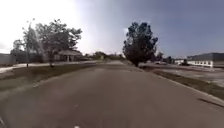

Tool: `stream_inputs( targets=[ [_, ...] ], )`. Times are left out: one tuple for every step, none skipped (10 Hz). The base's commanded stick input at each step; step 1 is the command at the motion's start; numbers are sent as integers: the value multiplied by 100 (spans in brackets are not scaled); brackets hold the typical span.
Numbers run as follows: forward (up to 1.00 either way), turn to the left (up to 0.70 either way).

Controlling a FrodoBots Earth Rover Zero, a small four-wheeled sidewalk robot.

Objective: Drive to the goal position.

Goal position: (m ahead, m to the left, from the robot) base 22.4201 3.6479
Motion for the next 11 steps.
stream_inputs(
  targets=[
    [100, -8],
    [100, -8],
    [100, -8],
    [100, -8],
    [100, -7],
    [100, -6],
    [100, -6],
    [100, -6],
    [100, -5],
    [100, -4],
    [100, -4]
  ],
)
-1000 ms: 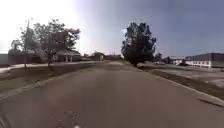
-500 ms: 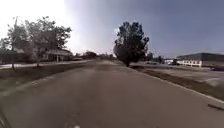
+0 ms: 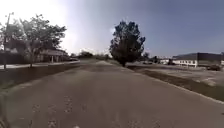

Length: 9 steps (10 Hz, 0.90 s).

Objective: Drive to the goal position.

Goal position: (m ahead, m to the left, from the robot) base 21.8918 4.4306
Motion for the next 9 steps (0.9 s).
stream_inputs(
  targets=[
    [100, -4],
    [100, -4],
    [100, -4],
    [100, -4],
    [100, -4],
    [100, -3],
    [100, -3],
    [100, -3],
    [100, -3]
  ],
)
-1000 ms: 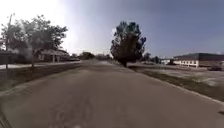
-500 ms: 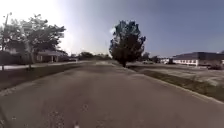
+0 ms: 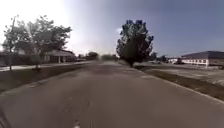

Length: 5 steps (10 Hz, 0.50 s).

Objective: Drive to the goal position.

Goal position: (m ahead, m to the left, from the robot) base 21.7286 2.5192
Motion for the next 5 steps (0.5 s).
stream_inputs(
  targets=[
    [100, -3],
    [100, -4],
    [100, -6],
    [100, -7],
    [100, -7]
  ],
)
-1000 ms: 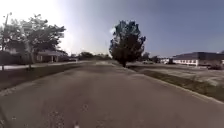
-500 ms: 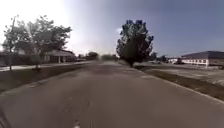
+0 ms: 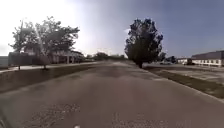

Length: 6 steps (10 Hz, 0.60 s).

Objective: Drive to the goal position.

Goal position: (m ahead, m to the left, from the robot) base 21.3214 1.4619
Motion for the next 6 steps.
stream_inputs(
  targets=[
    [100, -7],
    [100, -7],
    [100, -7],
    [100, -7],
    [100, -7],
    [100, -7]
  ],
)
